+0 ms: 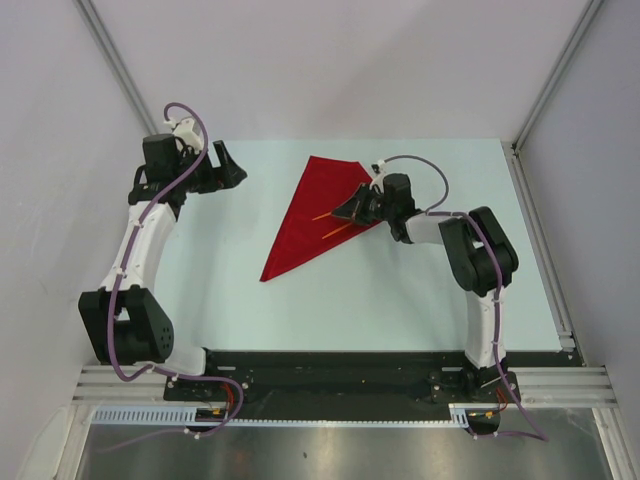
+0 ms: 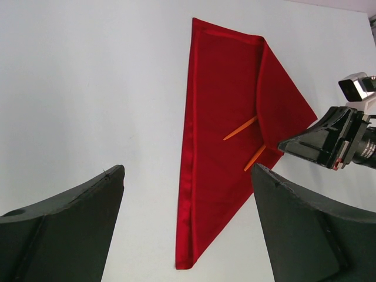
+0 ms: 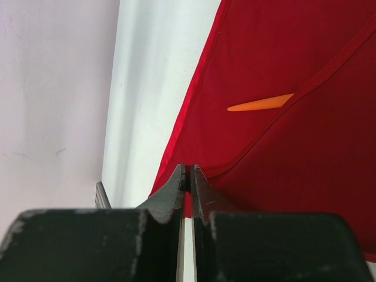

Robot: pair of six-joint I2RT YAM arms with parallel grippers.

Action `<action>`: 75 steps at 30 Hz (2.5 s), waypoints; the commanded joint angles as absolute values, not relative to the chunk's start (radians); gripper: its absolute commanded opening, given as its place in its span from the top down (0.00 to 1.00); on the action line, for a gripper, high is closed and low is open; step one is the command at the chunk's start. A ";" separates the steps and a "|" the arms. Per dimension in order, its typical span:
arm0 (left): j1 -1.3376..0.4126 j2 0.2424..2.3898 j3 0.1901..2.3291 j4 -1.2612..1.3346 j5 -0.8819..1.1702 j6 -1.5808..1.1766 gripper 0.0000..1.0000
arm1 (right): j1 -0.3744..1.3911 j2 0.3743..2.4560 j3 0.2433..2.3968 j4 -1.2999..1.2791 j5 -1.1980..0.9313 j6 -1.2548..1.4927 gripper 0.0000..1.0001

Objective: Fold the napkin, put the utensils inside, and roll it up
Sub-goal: Fold the napkin

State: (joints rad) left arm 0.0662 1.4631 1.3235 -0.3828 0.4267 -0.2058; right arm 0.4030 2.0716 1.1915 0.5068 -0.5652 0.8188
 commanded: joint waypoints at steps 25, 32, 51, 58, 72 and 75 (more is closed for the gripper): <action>0.008 1.192 0.781 -0.172 0.315 -0.422 0.11 | 0.388 1.812 1.174 0.391 -0.540 0.591 0.43; -0.155 1.137 0.588 -0.124 0.284 -0.489 0.14 | 0.319 1.734 1.103 0.416 -0.560 0.615 0.43; -0.239 1.371 0.589 -0.089 0.181 -0.440 0.25 | 0.229 1.684 1.006 0.525 -0.614 0.696 0.43; -0.253 1.408 0.609 -0.144 0.080 -0.443 0.30 | 0.222 1.672 1.006 0.531 -0.618 0.706 0.43; -0.299 1.425 0.601 -0.170 0.104 -0.449 0.47 | 0.213 1.689 1.009 0.548 -0.627 0.726 0.43; -0.299 1.445 0.600 -0.166 0.109 -0.451 0.53 | 0.212 1.686 1.009 0.546 -0.627 0.727 0.43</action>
State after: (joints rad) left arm -0.2890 1.4010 0.5995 -0.1181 0.0895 -0.4591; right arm 0.2176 1.7130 1.0111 0.4995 -0.6147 0.7250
